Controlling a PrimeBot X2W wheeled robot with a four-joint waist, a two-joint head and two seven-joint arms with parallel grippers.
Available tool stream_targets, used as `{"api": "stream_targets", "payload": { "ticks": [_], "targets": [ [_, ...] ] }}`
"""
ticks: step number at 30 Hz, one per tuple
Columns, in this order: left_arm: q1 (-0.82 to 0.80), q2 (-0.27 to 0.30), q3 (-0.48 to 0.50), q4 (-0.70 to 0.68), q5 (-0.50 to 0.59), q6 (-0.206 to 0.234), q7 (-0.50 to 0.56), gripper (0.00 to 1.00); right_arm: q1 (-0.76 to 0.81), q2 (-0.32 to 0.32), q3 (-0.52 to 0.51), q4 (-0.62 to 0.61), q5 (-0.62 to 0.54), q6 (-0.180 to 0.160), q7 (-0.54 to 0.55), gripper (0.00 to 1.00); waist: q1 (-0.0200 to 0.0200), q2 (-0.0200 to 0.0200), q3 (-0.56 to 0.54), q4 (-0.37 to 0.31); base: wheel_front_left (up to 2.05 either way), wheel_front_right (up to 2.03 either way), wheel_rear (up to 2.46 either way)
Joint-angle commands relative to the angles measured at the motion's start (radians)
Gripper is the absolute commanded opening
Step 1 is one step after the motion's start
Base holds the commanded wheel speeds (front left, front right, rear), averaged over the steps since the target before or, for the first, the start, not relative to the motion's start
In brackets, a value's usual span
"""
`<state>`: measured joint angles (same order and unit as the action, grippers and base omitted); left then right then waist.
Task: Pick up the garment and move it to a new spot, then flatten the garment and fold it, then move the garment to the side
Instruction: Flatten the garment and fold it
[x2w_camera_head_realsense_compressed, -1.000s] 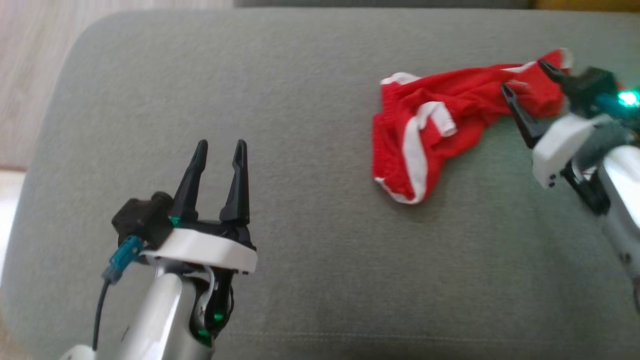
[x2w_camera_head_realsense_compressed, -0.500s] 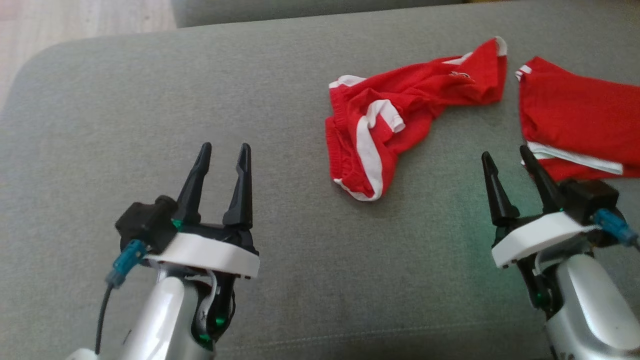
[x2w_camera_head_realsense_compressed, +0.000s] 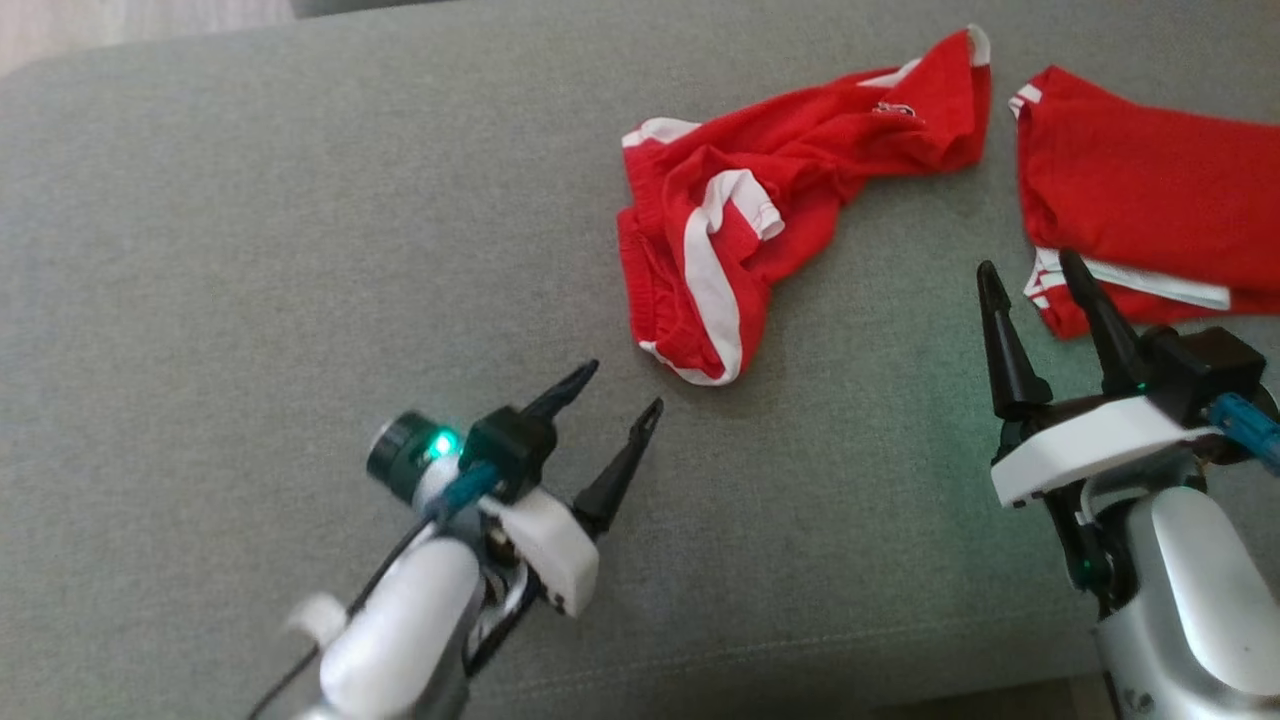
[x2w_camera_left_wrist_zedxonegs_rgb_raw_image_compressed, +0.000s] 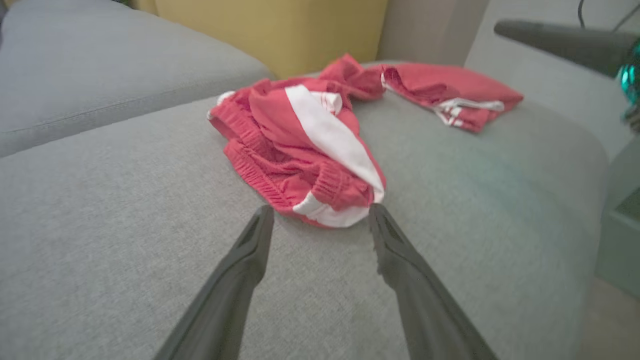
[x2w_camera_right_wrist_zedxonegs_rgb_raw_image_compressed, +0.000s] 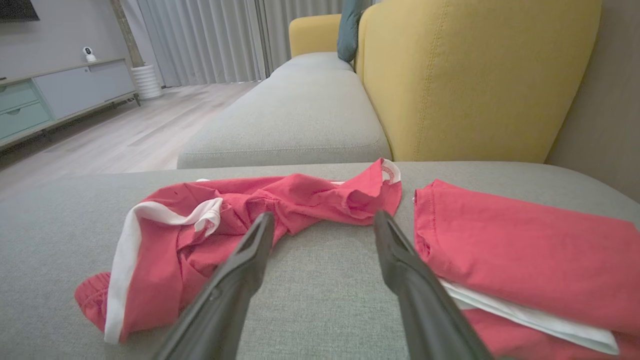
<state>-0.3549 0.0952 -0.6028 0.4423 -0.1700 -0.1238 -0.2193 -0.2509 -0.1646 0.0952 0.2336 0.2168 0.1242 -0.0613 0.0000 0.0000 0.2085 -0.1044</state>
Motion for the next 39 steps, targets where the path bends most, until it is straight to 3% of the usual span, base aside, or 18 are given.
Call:
{"api": "stream_targets", "payload": {
  "ticks": [1, 13, 28, 30, 31, 39],
  "targets": [
    [-0.064, 0.018, 0.022, -0.018, 0.004, -0.001, 0.000, 1.00, -0.022, 0.008, 0.020, -0.041, -0.007, 0.007, 0.001, 1.00, 0.0000, 0.0000, 0.011, -0.009, 0.00, 0.00, 0.00],
    [-0.285, 0.056, -0.179, 0.192, -0.046, -0.007, -0.012, 1.00, -0.040, 0.020, 0.027, -0.046, -0.017, 0.007, -0.004, 1.00, 0.0000, 0.0000, 0.068, -0.056, 0.00, 0.00, 0.00],
    [-0.365, 0.049, -0.239, 0.308, -0.086, -0.007, -0.040, 1.00, -0.050, 0.027, 0.037, -0.037, -0.025, 0.007, -0.010, 1.00, 0.0000, 0.0000, 0.078, -0.073, 0.00, 0.00, 0.00],
    [-0.370, 0.045, -0.238, 0.316, -0.098, -0.007, -0.041, 0.23, -0.052, 0.028, 0.040, -0.039, -0.027, 0.007, -0.010, 1.00, 0.0000, 0.0000, 0.081, -0.072, 0.00, 0.00, 0.00],
    [-0.373, 0.042, -0.236, 0.318, -0.103, -0.007, -0.041, 0.00, -0.053, 0.028, 0.042, -0.039, -0.027, 0.007, -0.010, 1.00, 0.0000, 0.0000, 0.081, -0.071, 0.00, 0.00, 0.00],
    [-0.358, 0.034, -0.202, 0.272, -0.114, -0.003, -0.042, 0.00, -0.077, 0.011, 0.080, -0.033, -0.032, 0.007, 0.007, 1.00, 0.0000, 0.0000, 0.066, -0.028, 0.00, 0.00, 0.00]
  ]
}}
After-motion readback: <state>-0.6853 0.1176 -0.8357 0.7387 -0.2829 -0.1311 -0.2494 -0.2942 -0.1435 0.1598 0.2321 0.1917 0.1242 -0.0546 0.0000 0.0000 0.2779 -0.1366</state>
